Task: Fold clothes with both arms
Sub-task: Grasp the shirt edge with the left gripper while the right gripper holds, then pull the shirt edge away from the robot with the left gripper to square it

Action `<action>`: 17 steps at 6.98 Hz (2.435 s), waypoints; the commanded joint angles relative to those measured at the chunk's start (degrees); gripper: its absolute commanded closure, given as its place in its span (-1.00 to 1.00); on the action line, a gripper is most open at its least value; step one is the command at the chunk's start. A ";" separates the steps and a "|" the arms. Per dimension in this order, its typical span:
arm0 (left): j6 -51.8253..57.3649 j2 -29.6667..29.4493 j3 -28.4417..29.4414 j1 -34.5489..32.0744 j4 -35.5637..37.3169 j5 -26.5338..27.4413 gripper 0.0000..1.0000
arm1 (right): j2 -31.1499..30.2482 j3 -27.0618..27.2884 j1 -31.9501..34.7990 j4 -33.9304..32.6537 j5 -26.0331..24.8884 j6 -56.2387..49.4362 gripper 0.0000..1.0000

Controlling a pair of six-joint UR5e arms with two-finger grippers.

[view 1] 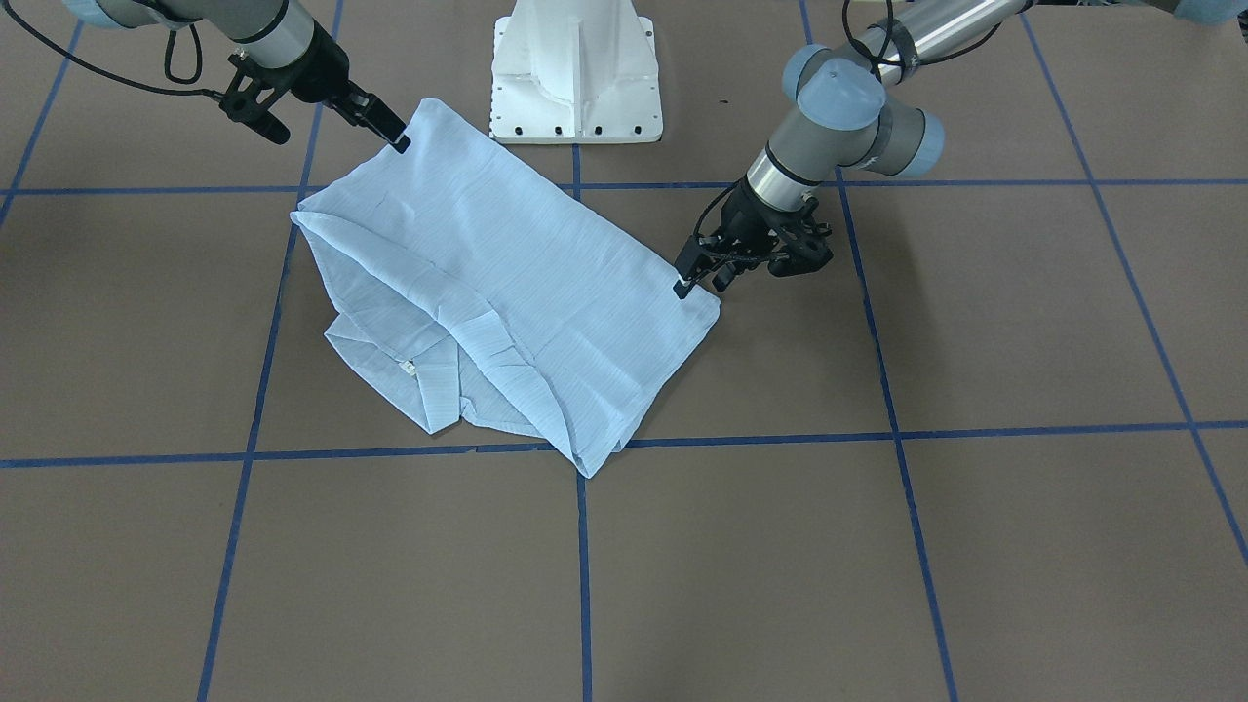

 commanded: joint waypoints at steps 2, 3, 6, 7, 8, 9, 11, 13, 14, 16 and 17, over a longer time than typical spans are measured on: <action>0.31 -0.19 0.96 -0.25 -0.02 0.54 1.00 | 0.17 -0.05 0.00 0.15 0.00 0.10 -1.00; 3.36 -1.15 1.40 -1.39 -0.02 3.16 1.00 | 0.17 -0.13 0.09 0.15 -0.09 0.10 -1.00; 11.64 -16.47 20.73 -14.19 -1.07 4.24 1.00 | 0.17 -0.22 0.18 0.24 -0.26 0.10 -1.00; 13.83 -22.54 30.92 -17.19 -5.86 4.32 1.00 | 0.34 -0.14 0.27 0.24 -0.35 0.10 -1.00; 14.29 -26.87 39.11 -18.44 -10.09 5.11 1.00 | 0.78 -0.31 0.36 0.24 -0.61 0.10 -1.00; 15.34 -27.95 39.28 -18.54 -10.13 5.20 -0.12 | 1.91 -0.75 0.62 0.24 -0.88 0.01 -1.00; 15.70 -22.82 28.55 -18.80 -9.87 3.20 -1.00 | 9.97 -6.08 3.51 -0.11 -2.36 -0.78 -1.00; 15.87 -11.49 13.68 -18.98 -9.52 -3.57 -1.00 | 12.46 -6.99 1.42 -5.34 -7.12 -17.45 -1.00; 15.87 -10.48 12.23 -19.24 -9.43 -3.67 -1.00 | 16.56 -7.34 0.11 -12.52 -7.55 -26.36 -1.00; 16.05 -9.07 11.95 -19.42 -9.60 -3.67 -1.00 | 26.23 -9.18 -3.48 -26.86 -13.49 -40.95 -1.00; 16.05 -8.28 11.95 -19.33 -9.60 -3.67 -1.00 | 28.88 -12.15 -4.47 -28.66 -15.97 -47.74 -1.00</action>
